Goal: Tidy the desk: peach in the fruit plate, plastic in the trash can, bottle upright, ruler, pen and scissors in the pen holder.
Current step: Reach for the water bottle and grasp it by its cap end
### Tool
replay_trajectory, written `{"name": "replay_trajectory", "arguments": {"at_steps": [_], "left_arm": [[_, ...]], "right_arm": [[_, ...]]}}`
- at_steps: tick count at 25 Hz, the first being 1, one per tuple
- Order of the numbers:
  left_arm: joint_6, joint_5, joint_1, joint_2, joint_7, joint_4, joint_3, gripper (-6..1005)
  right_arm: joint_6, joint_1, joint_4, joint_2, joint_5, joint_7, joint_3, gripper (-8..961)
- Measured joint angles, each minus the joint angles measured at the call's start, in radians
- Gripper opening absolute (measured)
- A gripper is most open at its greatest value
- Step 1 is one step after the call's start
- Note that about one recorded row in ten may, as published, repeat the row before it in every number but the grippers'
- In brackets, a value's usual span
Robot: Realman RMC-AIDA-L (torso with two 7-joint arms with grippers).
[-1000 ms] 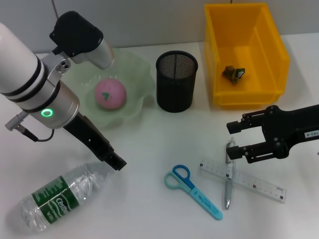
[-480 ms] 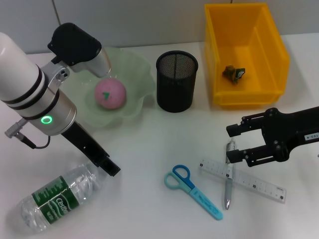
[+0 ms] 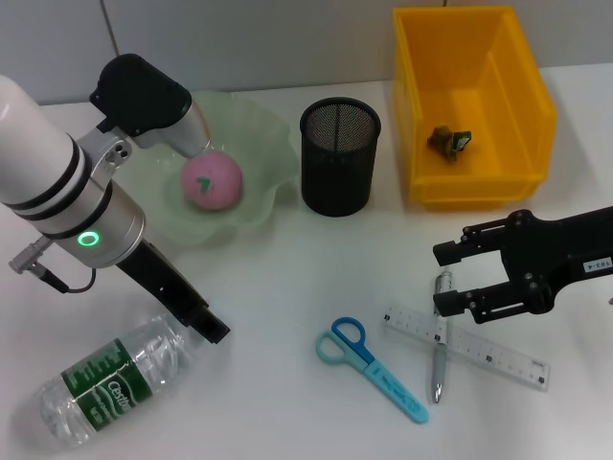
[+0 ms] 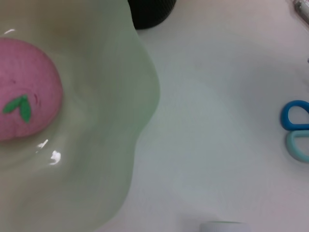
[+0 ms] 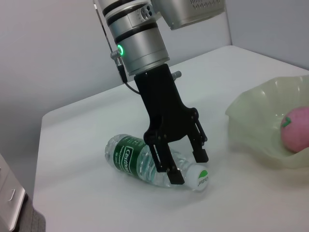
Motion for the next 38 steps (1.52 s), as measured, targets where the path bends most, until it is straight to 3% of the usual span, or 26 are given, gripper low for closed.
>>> {"name": "replay_trajectory", "arguments": {"at_steps": [38], "left_arm": [[-0.035, -0.011, 0.003, 0.000, 0.051, -0.026, 0.014, 703]], "right_arm": [[0.002, 0.007, 0.000, 0.007, 0.000, -0.001, 0.000, 692]]}}
